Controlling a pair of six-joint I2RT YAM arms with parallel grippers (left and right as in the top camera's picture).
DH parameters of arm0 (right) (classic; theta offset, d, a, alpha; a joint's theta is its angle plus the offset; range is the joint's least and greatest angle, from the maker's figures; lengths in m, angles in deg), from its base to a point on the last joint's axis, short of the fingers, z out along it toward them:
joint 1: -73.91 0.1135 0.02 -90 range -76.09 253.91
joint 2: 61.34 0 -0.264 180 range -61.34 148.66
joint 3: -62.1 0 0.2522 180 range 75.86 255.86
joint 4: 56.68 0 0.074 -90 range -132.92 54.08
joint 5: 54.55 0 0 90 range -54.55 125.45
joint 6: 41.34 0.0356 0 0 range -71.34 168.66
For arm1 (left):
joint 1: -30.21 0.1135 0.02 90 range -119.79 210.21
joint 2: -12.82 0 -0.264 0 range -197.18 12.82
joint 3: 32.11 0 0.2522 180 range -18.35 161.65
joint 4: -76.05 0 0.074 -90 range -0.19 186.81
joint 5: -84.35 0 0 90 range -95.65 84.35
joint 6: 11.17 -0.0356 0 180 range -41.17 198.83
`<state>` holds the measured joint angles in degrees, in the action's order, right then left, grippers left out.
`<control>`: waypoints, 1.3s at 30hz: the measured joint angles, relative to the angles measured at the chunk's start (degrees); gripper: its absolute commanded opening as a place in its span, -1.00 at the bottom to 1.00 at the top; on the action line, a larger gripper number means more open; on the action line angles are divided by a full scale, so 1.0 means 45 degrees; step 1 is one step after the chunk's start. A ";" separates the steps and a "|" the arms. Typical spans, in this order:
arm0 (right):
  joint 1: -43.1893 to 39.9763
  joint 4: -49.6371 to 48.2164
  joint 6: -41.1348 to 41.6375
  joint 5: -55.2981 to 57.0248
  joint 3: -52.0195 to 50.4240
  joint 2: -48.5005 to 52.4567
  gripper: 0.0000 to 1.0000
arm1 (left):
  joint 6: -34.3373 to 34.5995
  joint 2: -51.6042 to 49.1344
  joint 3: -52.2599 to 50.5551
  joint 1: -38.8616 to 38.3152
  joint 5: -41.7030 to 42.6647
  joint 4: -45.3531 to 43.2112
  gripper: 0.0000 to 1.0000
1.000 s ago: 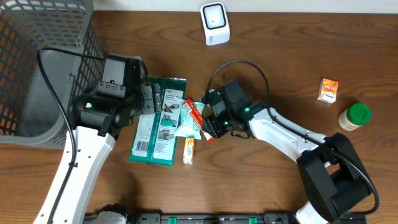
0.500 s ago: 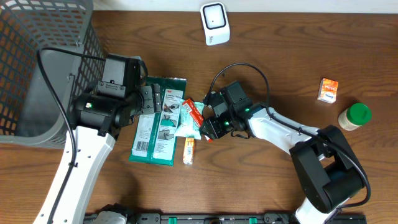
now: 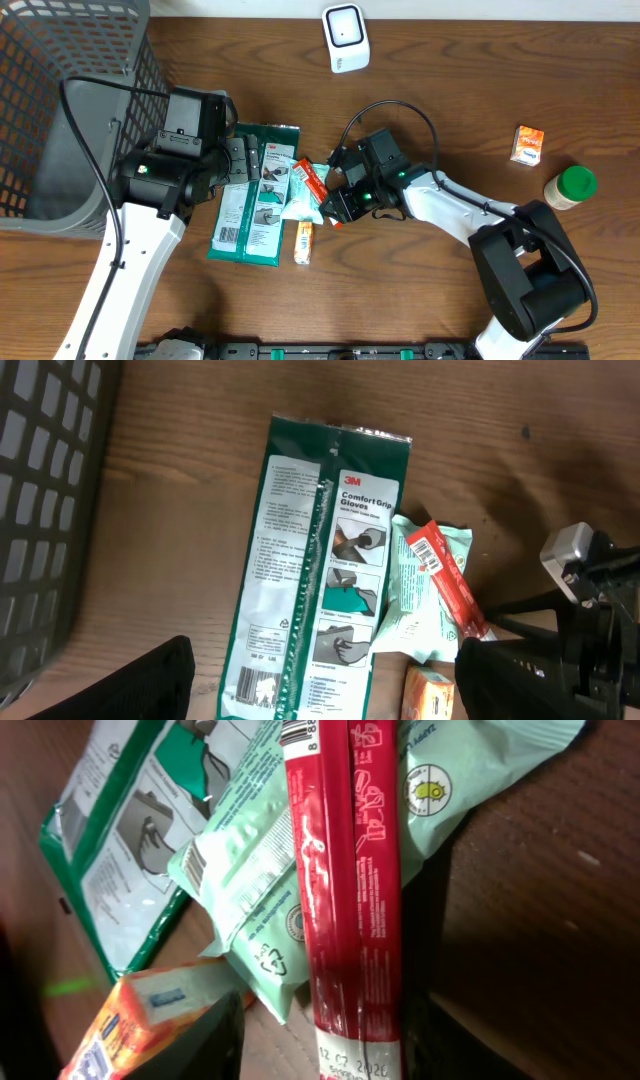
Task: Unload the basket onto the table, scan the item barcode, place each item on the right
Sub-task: 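Lower the right gripper onto the red stick pack and close, then pull the red stick pack out from under the mint wipes pack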
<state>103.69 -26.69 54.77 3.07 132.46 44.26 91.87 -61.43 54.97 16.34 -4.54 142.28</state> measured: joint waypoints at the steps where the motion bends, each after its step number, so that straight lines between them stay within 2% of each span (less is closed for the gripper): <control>1: -0.0049 0.0005 0.0000 -0.0078 0.0000 0.0005 -0.07 | 0.0000 0.0000 0.0000 0.0000 0.0000 0.0000 0.68; 3: -0.0185 0.0005 -0.0053 -0.0194 0.0000 0.0005 -0.02 | 0.0000 0.0000 0.0005 0.0000 0.0000 0.0000 0.68; 8: -0.0884 -0.0170 -0.0277 -0.0384 -0.0019 0.0000 0.41 | 0.0000 0.0000 0.0000 0.0000 0.0000 0.0000 0.68; 9: -0.1098 -0.0277 -0.0359 -0.0495 -0.0019 0.0000 0.35 | 0.0000 0.0000 0.0005 0.0000 0.0000 0.0000 0.68; 10: -0.1248 -0.0369 -0.0389 -0.0578 -0.0019 0.0000 0.19 | 0.0000 0.0000 0.0005 0.0000 0.0000 0.0000 0.68; 11: -0.1438 -0.0466 -0.0413 -0.0602 -0.0019 0.0000 0.99 | 0.0000 0.0000 0.0005 0.0000 0.0000 0.0000 0.68; 16: -0.1894 -0.0117 0.0219 -0.0170 -0.0019 0.0005 0.99 | 0.0000 0.0000 0.0005 0.0000 0.0000 0.0000 0.68; 19: -0.1923 -0.0078 0.0267 -0.0413 -0.0019 0.0000 0.96 | 0.0000 0.0000 0.0005 0.0000 0.0000 0.0000 0.68; 21: -0.1923 -0.0068 0.0170 -0.0729 -0.0019 0.0000 0.81 | 0.0000 0.0000 0.0000 0.0000 0.0000 0.0000 0.68; 22: -0.1923 -0.0058 0.0131 -0.0879 -0.0019 0.0005 0.62 | 0.0000 0.0000 0.0005 0.0000 0.0000 0.0000 0.68; 24: -0.1962 -0.0024 -0.0029 -0.1243 -0.0024 0.0010 -0.07 | 0.0000 0.0000 0.0005 0.0000 0.0000 0.0000 0.68; 25: -0.1982 -0.0053 -0.0102 -0.1433 -0.0024 0.0049 -0.36 | 0.0000 0.0000 0.0005 0.0000 0.0000 -0.0005 0.68; 26: -0.2021 -0.0058 -0.0117 -0.1598 -0.0019 0.0126 -0.43 | 0.0000 0.0000 0.0000 0.0000 0.0000 0.0000 0.68; 30: -0.2205 -0.0228 -0.0199 -0.2123 -0.0019 0.0845 -0.12 | 0.0000 0.0000 0.0005 0.0000 0.0000 0.0000 0.68; 39: -0.2273 -0.2006 -0.0364 -0.5309 0.0000 0.2380 -0.13 | 0.0000 0.0000 0.0005 0.0000 0.0000 0.0000 0.68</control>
<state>93.46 -35.72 53.13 -20.82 132.46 54.97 91.87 -61.43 54.99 16.34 -4.54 142.28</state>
